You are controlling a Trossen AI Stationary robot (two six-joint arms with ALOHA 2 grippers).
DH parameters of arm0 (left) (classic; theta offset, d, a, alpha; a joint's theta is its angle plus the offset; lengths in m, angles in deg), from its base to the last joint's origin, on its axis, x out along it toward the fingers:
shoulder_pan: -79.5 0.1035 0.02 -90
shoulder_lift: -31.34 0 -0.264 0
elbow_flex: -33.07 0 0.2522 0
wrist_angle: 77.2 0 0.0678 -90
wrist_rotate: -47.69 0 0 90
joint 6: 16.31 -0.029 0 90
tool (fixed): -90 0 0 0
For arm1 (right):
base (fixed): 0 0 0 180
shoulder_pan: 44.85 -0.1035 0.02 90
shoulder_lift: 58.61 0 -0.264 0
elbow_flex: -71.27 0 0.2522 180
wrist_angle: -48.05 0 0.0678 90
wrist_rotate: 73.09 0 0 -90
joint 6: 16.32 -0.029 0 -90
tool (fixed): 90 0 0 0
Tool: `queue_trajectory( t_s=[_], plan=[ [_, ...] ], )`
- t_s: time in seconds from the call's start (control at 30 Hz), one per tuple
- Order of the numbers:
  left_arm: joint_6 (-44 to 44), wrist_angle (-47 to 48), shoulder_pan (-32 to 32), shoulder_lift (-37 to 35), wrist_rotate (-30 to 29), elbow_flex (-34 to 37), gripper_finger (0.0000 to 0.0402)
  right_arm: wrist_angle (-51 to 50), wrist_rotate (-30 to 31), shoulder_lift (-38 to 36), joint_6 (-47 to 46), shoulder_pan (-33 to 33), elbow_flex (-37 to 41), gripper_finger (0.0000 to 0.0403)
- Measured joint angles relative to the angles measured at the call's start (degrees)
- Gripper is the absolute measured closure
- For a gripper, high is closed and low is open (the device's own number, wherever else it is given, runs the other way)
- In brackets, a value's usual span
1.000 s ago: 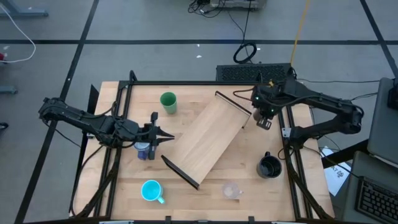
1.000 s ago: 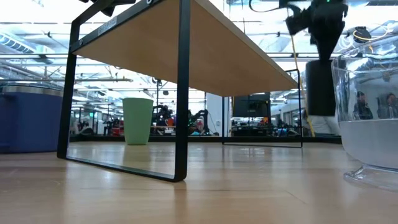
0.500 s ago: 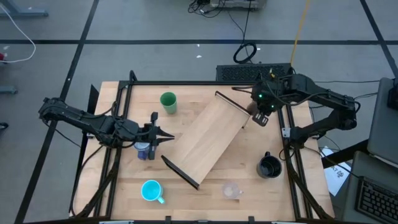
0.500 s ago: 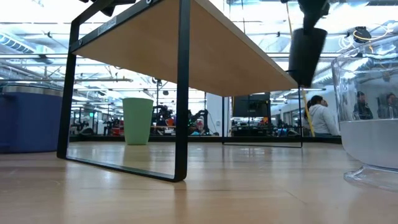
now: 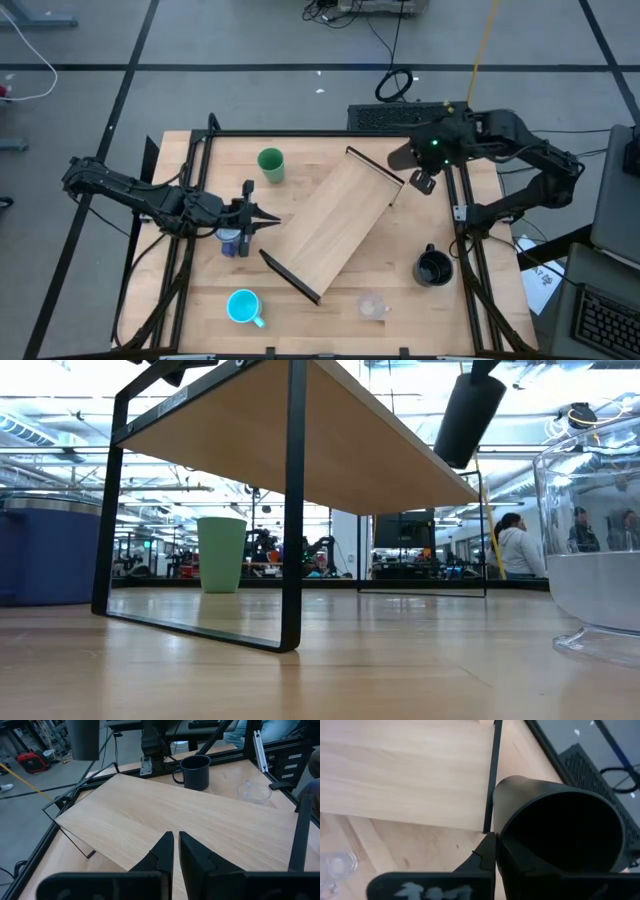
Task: Stack small to large cups/mugs on shelf
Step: Put the black cup on the shelf
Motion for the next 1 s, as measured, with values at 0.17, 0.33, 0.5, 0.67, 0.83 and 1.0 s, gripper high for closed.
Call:
queue_trajectory(
  t_s=[0.17, 0.33, 0.5, 0.67, 0.83, 1.0],
  plan=[
    [0.0, 0.1, 0.0, 0.0, 0.0, 0.0, 0.0371, 2.1, 1.5, -1.9, 1.2, -2.1, -1.3, 0.0403],
    [0.0, 0.1, 0.0, 0.0, 0.0, 0.0, 0.0371, 10.1, 2.7, -5.0, 1.6, -7.4, 0.9, 0.0403],
    [0.0, 0.1, 0.0, 0.0, 0.0, 0.0, 0.0371, 25.0, 4.4, -8.6, 5.8, -12.6, 7.5, 0.0403],
    [0.0, 0.1, 0.0, 0.0, 0.0, 0.0, 0.0371, 42.1, 4.4, -12.3, 13.4, -14.6, 15.5, 0.0403],
    [0.1, 0.1, 0.0, 0.0, 0.0, 0.0, 0.0371, 57.9, 4.4, -16.5, 21.1, -14.8, 22.6, 0.0403],
    [0.1, 0.1, 0.0, 0.0, 0.0, 0.0, 0.0371, 67.7, 4.2, -20.4, 24.4, -14.8, 27.8, 0.0403]
  ],
)
